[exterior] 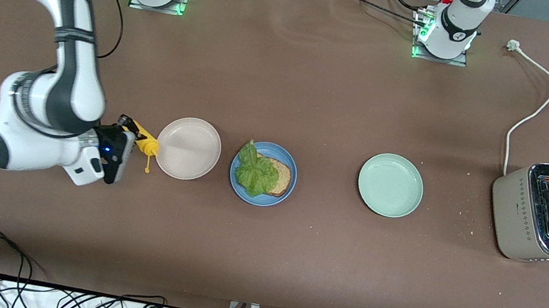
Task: Make sandwich in blue plate with both arms
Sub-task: 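Lift the mustard bottle with the right gripper over the blue plate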
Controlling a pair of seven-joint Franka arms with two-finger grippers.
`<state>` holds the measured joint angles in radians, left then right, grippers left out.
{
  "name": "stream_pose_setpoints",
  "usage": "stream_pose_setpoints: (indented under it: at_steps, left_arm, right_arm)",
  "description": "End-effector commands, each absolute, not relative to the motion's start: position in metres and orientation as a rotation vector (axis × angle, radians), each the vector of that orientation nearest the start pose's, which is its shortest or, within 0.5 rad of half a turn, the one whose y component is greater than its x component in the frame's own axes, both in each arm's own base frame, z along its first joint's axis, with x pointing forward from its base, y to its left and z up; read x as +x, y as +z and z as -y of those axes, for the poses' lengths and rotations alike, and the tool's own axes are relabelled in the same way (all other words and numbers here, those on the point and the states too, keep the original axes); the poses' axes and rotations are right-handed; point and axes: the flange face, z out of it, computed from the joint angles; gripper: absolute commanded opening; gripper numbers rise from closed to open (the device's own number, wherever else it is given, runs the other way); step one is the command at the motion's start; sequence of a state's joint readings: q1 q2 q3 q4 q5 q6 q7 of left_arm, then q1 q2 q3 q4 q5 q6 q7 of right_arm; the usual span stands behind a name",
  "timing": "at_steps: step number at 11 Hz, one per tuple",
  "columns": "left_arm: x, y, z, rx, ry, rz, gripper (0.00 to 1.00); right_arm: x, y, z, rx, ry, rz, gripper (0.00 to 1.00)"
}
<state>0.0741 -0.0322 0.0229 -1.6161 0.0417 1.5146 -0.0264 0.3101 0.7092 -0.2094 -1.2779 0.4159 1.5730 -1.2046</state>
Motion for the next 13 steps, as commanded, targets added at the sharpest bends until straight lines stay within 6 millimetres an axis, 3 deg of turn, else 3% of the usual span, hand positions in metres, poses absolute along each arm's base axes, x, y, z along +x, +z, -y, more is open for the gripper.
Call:
stream_pose_setpoints:
  at_steps: [1, 5, 8, 11, 13]
  left_arm:
    - [0.534, 0.621, -0.059, -3.103, 0.115, 0.162, 1.0]
    - [0.535, 0.621, -0.058, -3.104, 0.112, 0.162, 1.0]
    - [0.535, 0.621, -0.059, -3.103, 0.112, 0.162, 1.0]
    - [0.535, 0.621, -0.063, -3.104, 0.115, 0.171, 1.0]
    - [0.536, 0.617, -0.067, -3.129, 0.126, 0.193, 1.0]
  right_arm:
    - [0.67, 0.323, -0.227, -2.377, 0.382, 1.785, 0.05]
    - [0.639, 0.323, -0.324, -2.496, 0.43, 2.082, 0.05]
    - [0.612, 0.317, -0.375, -2.54, 0.497, 2.294, 0.05]
    - [0.574, 0.299, -0.435, -2.479, 0.601, 2.679, 0.05]
    - [0.56, 0.291, -0.453, -2.494, 0.606, 2.767, 0.05]
